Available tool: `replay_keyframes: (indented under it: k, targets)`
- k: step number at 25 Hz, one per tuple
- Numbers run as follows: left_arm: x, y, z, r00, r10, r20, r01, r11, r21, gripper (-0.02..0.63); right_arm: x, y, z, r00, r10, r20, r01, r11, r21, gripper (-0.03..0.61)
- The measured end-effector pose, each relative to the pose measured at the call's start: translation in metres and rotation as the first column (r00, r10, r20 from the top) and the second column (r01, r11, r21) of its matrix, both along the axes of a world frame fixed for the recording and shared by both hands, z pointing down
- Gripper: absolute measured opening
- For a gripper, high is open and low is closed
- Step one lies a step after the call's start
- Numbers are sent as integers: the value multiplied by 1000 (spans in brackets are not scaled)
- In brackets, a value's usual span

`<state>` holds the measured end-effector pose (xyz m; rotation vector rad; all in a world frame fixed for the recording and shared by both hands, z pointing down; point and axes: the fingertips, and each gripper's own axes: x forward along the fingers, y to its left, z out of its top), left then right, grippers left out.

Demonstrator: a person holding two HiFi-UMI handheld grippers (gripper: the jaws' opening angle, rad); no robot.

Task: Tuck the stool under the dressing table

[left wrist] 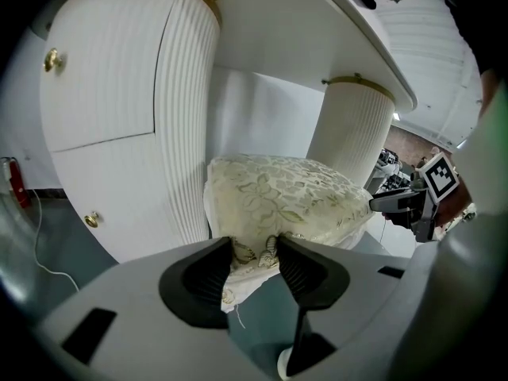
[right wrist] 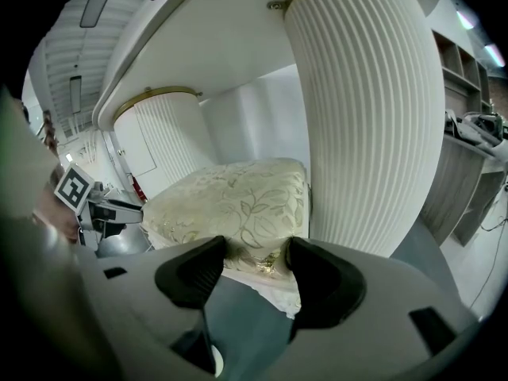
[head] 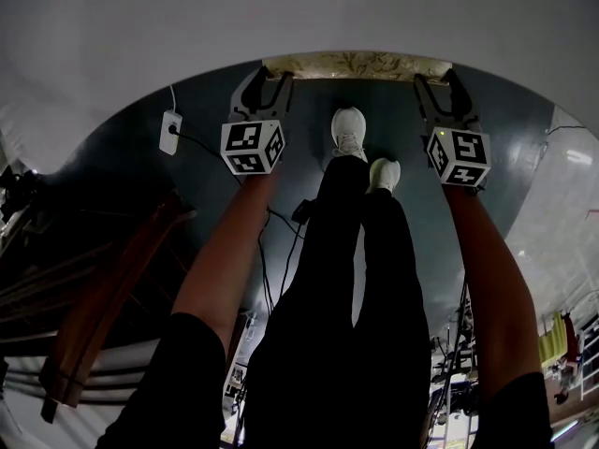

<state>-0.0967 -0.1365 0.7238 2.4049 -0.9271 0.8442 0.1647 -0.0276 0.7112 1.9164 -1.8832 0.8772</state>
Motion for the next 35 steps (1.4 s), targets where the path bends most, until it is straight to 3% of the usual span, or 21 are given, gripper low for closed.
replay_keyframes:
  k: [10, 15, 20, 24, 29, 35]
  targets:
    - [-6, 8, -1, 999, -24, -33, 24, 1000, 17, 196, 2, 7, -9, 1000, -6, 22, 5, 1000, 19, 256]
    - [-13, 30, -21, 998, -31, -49, 32, 999, 7, 215, -1, 16, -37, 999, -34, 23, 33, 999, 31, 256]
    - [-9, 54, -76, 992, -47, -119, 50, 998, 23, 215, -22, 36, -91, 997, -68, 37, 66, 996, 57, 256]
    - [8, 89, -130, 982, -18, -190, 19, 1000, 1, 213, -34, 57, -149, 997, -42, 66, 35, 994, 99, 256]
    - [27, 114, -218, 973, 25, -229, -12, 998, 57, 213, -44, 68, -224, 988, -60, 146, 44, 993, 108, 256]
    - [39, 162, -344, 964, 59, -260, -36, 995, 94, 215, -45, 112, -337, 987, -88, 138, 68, 988, 139, 256]
